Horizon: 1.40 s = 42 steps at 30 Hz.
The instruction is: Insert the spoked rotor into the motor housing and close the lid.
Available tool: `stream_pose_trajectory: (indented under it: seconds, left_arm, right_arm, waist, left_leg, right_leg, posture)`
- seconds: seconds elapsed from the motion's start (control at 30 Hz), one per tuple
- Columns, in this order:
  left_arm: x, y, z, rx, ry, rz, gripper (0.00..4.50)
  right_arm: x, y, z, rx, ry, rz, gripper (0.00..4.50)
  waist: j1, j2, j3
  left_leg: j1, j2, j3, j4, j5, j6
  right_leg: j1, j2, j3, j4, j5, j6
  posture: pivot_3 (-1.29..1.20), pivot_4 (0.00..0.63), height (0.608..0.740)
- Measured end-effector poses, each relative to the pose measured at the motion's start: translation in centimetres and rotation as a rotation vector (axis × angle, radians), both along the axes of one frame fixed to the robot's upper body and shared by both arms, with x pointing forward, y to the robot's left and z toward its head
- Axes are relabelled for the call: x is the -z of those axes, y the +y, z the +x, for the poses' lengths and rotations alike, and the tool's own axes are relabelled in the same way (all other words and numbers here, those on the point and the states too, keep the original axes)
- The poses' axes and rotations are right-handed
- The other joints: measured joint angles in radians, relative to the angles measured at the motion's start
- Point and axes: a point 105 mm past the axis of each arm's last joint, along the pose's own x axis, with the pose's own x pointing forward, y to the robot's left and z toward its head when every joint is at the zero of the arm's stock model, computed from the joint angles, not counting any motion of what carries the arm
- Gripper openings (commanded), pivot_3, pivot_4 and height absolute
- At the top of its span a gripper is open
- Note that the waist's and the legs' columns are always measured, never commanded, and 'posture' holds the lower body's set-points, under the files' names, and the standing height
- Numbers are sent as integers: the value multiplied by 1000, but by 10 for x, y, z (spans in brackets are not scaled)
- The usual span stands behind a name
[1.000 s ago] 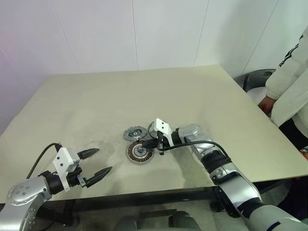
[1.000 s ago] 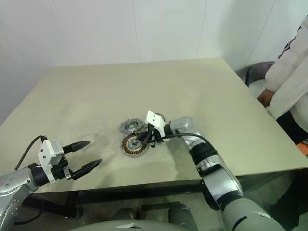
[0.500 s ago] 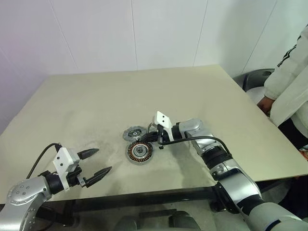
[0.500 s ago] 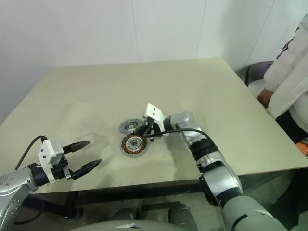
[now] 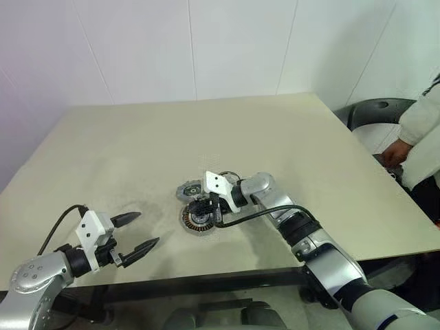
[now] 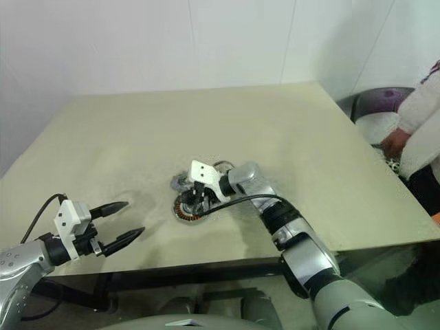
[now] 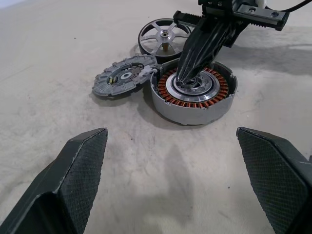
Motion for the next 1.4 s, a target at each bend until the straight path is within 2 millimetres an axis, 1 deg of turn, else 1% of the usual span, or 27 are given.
stream_pose_trajectory:
  seconds: [0.27, 0.37, 0.57, 0.73, 0.83, 0.93, 1.07, 1.13, 1.2, 1.23, 1.3, 1.4]
  left_arm:
    - [0, 0, 0, -2, 0, -2, 4500]
    - [0, 0, 0, -2, -2, -2, 4500]
    - [-2, -1, 2, 1, -10, -2, 4500]
    - [-2, -1, 2, 0, -10, -2, 4500]
    - [-2, -1, 2, -1, -10, -2, 4500]
    - [-2, -1, 2, -1, -10, -2, 4500]
    - [-2, -1, 2, -1, -10, -2, 4500]
    - [-2, -1, 2, -1, -10, -2, 4500]
    - [-2, -1, 2, -1, -9, -2, 4500]
    - [-2, -1, 2, -1, -9, -2, 4500]
    - [-2, -1, 2, -1, -9, -2, 4500]
    - [-3, -1, 2, 0, -13, -1, 4500]
  right_arm:
    - [4, -17, 2, 8, 3, -47, 23]
    - [7, -20, 0, 0, 11, -59, 23]
    - [6, -22, -1, -8, 10, -71, 23]
    - [4, -22, -2, -12, 12, -69, 23]
    - [-3, -20, -1, -11, 14, -48, 23]
    - [-13, -14, 0, -15, 13, -8, 23]
    - [-15, -7, -2, -25, 19, 12, 23]
    - [-14, -7, -3, -25, 22, 11, 23]
    - [-8, -7, -3, -18, 33, 6, 23]
    - [-3, -7, -4, -12, 42, -4, 23]
    - [14, -11, -6, 9, 69, -24, 23]
    - [15, -10, -5, 10, 48, -8, 23]
  waist:
    - [0, 0, 0]
    - [0, 0, 0]
    - [0, 0, 0]
    - [0, 0, 0]
    - [0, 0, 0]
    - [0, 0, 0]
    - [0, 0, 0]
    - [1, 0, 0]
    - [1, 0, 0]
    - [1, 0, 0]
    - [1, 0, 0]
    - [-1, 1, -1]
  left_leg:
    - [0, 0, 0, 0, 0, 0]
    - [0, 0, 0, 0, 0, 0]
    - [0, 0, 0, 0, 0, 0]
    - [0, 0, 0, 0, 0, 0]
    - [0, 0, 0, 0, 0, 0]
    - [0, 0, 0, 0, 0, 0]
    - [0, 0, 0, 0, 0, 0]
    - [0, 0, 0, 0, 0, 0]
    - [0, 0, 0, 0, 0, 0]
    - [0, 0, 0, 0, 0, 0]
    - [0, 0, 0, 0, 0, 0]
    - [3, 0, 0, 0, 0, 0]
  right_leg:
    - [0, 0, 0, 0, 0, 0]
    - [0, 0, 0, 0, 0, 0]
    - [0, 0, 0, 0, 0, 0]
    - [0, 0, 0, 0, 0, 0]
    - [0, 0, 0, 0, 0, 0]
    - [0, 0, 0, 0, 0, 0]
    - [0, 0, 0, 0, 0, 0]
    - [0, 0, 0, 0, 0, 0]
    - [0, 0, 0, 0, 0, 0]
    - [0, 0, 0, 0, 0, 0]
    - [1, 0, 0, 0, 0, 0]
    - [3, 0, 0, 0, -1, -1]
  posture:
    - [0, 0, 740]
    - [0, 0, 740]
    - [0, 0, 740]
    - [0, 0, 740]
    - [0, 0, 740]
    - [0, 0, 740]
    - [0, 0, 740]
    - [0, 0, 740]
    - [0, 0, 740]
    - [0, 0, 740]
    - [0, 0, 740]
    - [0, 0, 740]
